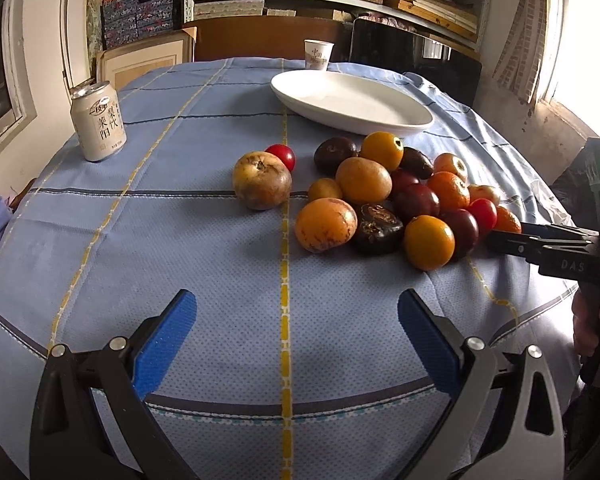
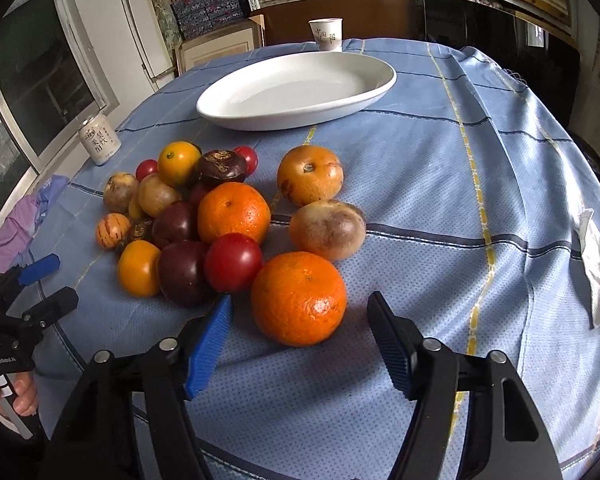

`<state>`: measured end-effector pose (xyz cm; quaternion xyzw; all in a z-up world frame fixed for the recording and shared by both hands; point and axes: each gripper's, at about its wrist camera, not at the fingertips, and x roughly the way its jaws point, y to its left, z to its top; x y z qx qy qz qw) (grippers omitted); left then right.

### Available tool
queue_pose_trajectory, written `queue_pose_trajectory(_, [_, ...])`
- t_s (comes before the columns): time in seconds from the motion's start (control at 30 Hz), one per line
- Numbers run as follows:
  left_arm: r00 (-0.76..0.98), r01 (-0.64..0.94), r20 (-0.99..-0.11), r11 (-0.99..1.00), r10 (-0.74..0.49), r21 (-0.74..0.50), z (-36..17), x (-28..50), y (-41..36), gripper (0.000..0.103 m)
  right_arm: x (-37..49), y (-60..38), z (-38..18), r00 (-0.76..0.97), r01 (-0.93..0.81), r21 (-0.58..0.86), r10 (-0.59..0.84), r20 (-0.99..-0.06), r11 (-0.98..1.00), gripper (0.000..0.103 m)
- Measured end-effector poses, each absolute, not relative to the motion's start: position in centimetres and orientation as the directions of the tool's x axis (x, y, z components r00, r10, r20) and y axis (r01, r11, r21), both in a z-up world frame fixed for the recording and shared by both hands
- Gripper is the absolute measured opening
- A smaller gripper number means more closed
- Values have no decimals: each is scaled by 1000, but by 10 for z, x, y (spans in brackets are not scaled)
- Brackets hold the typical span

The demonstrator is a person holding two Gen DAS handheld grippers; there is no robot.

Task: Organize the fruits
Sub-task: 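Grasp a small orange persimmon with the left gripper while the right gripper grasps a mandarin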

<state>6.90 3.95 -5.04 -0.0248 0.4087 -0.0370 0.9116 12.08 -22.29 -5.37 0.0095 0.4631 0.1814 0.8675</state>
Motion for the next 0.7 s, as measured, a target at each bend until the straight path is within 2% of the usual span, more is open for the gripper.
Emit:
queue_pose_trajectory(0.03, [661,46,-745,996,-90,-80,-51,70,40,99,121,-223,-54,504,-309,187,328,-799,932,51])
queue_pose_trajectory(0.07, [660,48,-745,995,-96,-86,-51,70,41,99,121,-222,-55,503,-310,188,329,-799,932,47])
queue_pose_trajectory(0.3, [614,71,-770,984,-173,-164,-53,84,47,98,110,-230,-57,526,-297,223,354,-774,928,45])
queue_pose_trajectory(0.33, [609,73,-769,979,-196,-192,-52,89,49,92,108,-233,-58,530,-297,235,365,-766,925,45])
queue_pose_trajectory(0.37, [602,77,-768,973,-218,-216,-52,93,51,76,107,-234,-58,532,-295,243,371,-762,924,45])
queue_pose_trajectory(0.43, [577,82,-775,962,-259,-260,-52,104,53,62,106,-238,-58,536,-291,263,384,-752,920,45])
queue_pose_trajectory(0.53, [564,37,-783,956,-261,-292,-57,120,56,58,106,-237,-58,543,-293,261,385,-747,920,46])
queue_pose_trajectory(0.7, [572,15,-756,925,-320,-380,-59,134,59,57,106,-239,-59,544,-293,271,393,-742,917,46])
